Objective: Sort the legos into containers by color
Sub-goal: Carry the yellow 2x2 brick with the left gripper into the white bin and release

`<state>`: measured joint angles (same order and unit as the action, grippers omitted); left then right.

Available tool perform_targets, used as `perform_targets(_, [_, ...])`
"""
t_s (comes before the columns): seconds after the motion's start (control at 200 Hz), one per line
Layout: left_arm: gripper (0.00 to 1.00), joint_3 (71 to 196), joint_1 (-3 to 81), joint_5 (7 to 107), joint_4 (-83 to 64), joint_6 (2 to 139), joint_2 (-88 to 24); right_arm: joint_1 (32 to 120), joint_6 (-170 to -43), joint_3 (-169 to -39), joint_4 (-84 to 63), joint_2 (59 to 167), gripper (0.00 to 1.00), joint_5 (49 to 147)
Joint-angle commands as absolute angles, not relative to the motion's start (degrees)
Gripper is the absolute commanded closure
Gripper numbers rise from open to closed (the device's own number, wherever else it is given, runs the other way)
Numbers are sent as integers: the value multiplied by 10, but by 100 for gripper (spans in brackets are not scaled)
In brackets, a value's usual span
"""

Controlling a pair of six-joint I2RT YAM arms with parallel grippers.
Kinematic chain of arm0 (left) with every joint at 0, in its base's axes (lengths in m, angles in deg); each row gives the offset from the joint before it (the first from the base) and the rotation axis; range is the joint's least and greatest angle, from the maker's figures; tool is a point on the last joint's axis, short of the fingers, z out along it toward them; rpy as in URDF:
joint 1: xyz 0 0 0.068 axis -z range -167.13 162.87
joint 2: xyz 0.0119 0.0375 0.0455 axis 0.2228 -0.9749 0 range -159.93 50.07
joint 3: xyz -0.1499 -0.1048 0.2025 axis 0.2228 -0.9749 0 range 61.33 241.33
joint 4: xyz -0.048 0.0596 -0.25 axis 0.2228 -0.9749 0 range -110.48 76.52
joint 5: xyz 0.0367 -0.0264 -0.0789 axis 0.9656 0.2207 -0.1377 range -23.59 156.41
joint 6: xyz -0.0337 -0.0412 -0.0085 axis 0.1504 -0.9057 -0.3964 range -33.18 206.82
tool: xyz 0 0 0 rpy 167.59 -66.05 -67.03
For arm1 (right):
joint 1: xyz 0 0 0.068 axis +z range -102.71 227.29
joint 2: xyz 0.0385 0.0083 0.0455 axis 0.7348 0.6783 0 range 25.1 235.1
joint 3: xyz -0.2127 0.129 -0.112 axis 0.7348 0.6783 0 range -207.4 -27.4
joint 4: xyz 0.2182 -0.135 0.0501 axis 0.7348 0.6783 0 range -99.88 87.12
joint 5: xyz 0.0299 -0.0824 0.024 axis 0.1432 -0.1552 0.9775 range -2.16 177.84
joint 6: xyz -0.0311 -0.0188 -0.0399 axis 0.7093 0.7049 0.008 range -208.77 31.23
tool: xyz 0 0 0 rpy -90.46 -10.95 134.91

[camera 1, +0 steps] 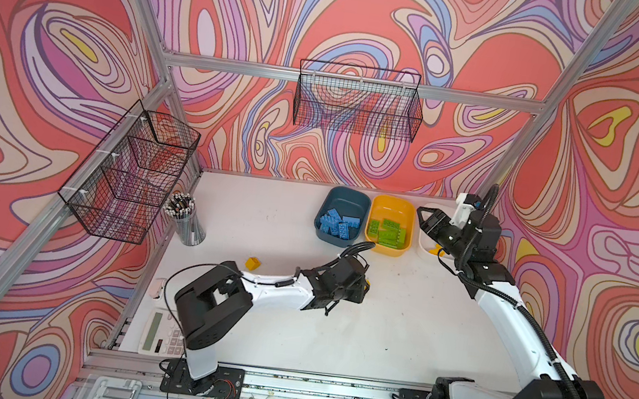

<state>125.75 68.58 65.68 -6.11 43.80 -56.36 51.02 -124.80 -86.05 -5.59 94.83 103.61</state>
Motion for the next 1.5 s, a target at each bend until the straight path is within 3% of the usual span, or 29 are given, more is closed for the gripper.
perform_targets(0.0, [64, 1336, 690, 593, 44, 445, -637, 514, -1283, -879, -73, 927, 39, 1072])
perform_targets(0.376, [62, 1611, 689, 539, 168, 445, -867, 523, -1332, -819, -215, 851, 39, 1111])
perform_targets(0.891, [61, 2026, 690, 627, 122, 459, -1137, 564, -1321, -796, -245, 825, 39, 1105])
perform_targets(1.192, [53, 2100, 691, 729, 117, 481, -1189, 567, -1316, -775, -260, 813, 39, 1105])
perform_targets(1.492, [46, 2157, 692, 754, 80, 503, -1227, 569, -1316, -773, -259, 805, 39, 1102])
